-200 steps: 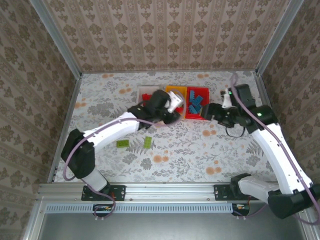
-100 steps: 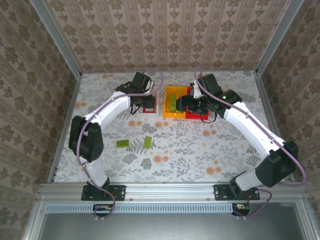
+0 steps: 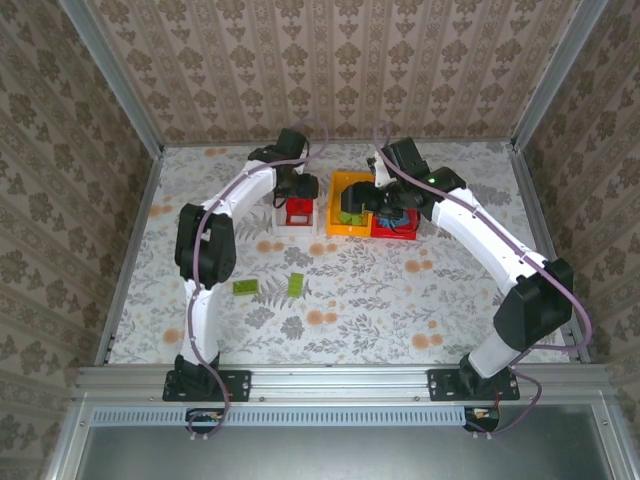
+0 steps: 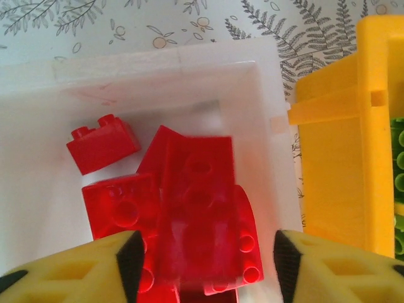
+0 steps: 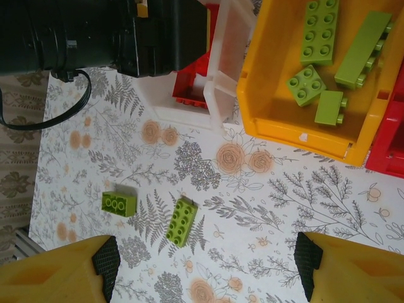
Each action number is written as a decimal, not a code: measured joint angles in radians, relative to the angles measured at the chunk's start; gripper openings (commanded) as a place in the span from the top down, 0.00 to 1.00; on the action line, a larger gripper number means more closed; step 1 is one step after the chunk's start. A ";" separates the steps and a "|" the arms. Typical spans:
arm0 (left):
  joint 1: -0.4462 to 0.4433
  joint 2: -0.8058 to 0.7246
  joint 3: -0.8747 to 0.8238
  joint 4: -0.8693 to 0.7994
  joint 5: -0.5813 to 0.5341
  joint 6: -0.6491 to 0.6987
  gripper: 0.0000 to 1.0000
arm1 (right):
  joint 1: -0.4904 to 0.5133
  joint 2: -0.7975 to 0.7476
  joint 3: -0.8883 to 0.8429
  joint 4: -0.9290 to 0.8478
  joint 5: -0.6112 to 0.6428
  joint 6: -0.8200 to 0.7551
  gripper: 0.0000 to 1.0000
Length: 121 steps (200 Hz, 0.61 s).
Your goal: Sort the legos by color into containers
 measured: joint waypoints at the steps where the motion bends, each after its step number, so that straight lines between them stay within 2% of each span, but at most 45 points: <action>1: 0.000 0.000 0.001 -0.002 0.000 -0.001 0.38 | 0.000 0.000 0.000 0.000 0.000 0.000 0.24; 21: 0.000 -0.003 0.008 -0.003 -0.001 -0.001 0.40 | 0.002 0.000 -0.003 0.002 -0.002 0.000 0.24; 56: 0.000 -0.087 -0.052 -0.005 -0.029 -0.007 0.52 | 0.012 0.000 -0.025 0.003 -0.001 -0.003 0.24; 91: 0.001 -0.302 -0.193 0.000 -0.096 -0.035 0.54 | 0.079 0.003 -0.027 0.004 0.014 -0.066 0.24; 121: 0.032 -0.540 -0.390 0.021 -0.126 -0.088 0.47 | 0.212 0.030 -0.051 0.025 0.038 -0.166 0.24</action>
